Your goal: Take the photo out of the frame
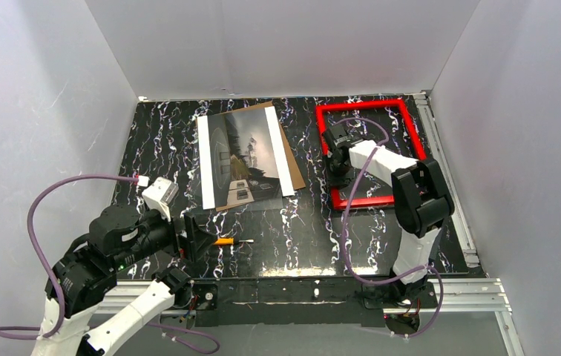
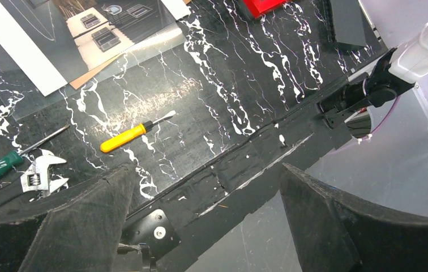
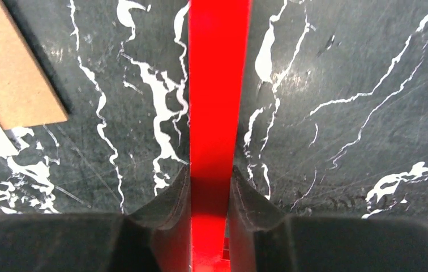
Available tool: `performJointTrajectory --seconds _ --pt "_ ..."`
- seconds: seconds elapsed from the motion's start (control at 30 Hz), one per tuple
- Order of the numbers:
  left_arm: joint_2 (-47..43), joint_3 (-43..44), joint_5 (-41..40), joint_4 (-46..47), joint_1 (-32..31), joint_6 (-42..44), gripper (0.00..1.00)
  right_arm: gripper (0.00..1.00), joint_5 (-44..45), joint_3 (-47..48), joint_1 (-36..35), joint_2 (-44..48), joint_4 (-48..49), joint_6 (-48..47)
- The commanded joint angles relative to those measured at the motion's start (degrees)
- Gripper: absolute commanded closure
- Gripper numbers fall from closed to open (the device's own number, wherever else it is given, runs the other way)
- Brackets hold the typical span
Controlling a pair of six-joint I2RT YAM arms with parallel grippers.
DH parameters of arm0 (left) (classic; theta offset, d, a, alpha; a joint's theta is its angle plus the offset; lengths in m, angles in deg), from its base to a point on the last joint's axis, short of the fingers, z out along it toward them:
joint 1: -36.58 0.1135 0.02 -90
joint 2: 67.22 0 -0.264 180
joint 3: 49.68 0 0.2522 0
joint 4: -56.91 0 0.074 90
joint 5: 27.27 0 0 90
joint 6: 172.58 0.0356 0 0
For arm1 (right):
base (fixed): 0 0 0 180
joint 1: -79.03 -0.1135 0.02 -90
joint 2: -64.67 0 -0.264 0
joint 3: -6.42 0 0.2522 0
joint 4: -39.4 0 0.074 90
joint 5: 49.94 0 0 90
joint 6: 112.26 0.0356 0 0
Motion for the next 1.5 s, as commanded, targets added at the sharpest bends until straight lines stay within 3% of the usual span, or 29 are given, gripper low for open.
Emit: performJointTrajectory --seconds 0.0,0.1,0.27,0.47,0.6,0.87,0.93,1.0,1.17,1.2,1.23,1.33,1.47 --pt "0.86 1.69 0.18 -1.76 -0.2 2.19 0.02 0.83 3.19 4.9 -1.46 -2.5 0.85 -3.7" --pt "0.56 1.75 0.14 -2.1 -0.18 2.12 0.02 0.89 3.79 8.77 -1.52 -5.33 -1.01 -4.19" --pt "0.06 2.35 -0.25 -3.08 -0.16 2.04 0.02 0.9 3.19 11.82 -1.54 -7.36 -1.32 -4.31" --pt "0.5 2.94 -0.21 -3.76 -0.17 2.12 0.02 0.9 3.19 11.36 -1.53 -3.27 -1.32 -4.31" --pt "1.25 3.64 -0.28 -4.25 -0.17 2.21 0.02 0.9 3.19 9.08 -1.57 6.83 -1.32 -4.31" --pt "2.01 3.26 -1.06 -2.99 -0.23 2.67 0.02 0.9 3.19 -1.29 -1.47 39.91 -1.32 -4.31" --pt "2.93 3.36 -1.04 -2.81 -0.16 2.75 0.02 0.9 3.19 -4.09 -1.12 44.16 -1.32 -4.31" --pt "3.91 3.52 -0.33 -2.24 -0.22 2.23 0.02 0.9 3.19 -3.9 0.48 40.98 -1.32 -4.31" --pt "3.89 4.94 0.88 -1.93 -0.21 -1.28 0.02 0.9 3.19 1.75 1.83 22.41 -1.32 -4.31" --pt "2.45 4.68 0.34 -1.78 -0.21 -1.83 0.02 0.74 -4.17 1.95 1.84 20.22 8.76 -1.74" --pt "1.34 4.13 -0.46 -1.79 -0.19 -2.02 0.02 0.84 -5.76 1.83 1.84 18.11 8.23 0.31" --pt "-0.85 4.26 -2.48 -3.56 -0.19 -0.99 0.02 0.87 -4.91 4.57 1.75 11.87 9.7 0.41" --pt "0.23 6.88 -3.51 -8.25 -0.19 1.96 0.02 0.7 -5.29 4.4 1.01 6.9 11.76 1.86"
